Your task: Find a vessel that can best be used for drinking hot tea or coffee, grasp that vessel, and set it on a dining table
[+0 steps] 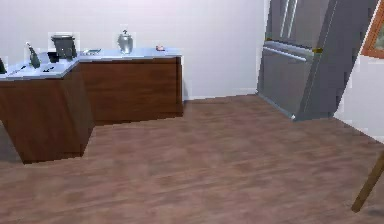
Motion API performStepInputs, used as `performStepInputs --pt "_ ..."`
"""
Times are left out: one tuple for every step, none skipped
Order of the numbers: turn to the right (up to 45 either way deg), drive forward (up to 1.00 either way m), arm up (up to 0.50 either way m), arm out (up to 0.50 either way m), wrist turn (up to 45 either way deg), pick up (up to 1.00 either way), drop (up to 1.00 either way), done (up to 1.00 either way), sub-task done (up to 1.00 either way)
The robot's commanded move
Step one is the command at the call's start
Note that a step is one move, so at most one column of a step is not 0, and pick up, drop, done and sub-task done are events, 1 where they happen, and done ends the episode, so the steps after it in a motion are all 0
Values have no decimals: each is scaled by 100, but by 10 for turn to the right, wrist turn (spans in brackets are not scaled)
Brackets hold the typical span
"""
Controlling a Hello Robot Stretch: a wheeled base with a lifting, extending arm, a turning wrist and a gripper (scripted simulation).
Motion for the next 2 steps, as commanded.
performStepInputs --pt "-150 0 0 0 0 0 0 0 0" --pt "0 100 0 0 0 0 0 0 0"
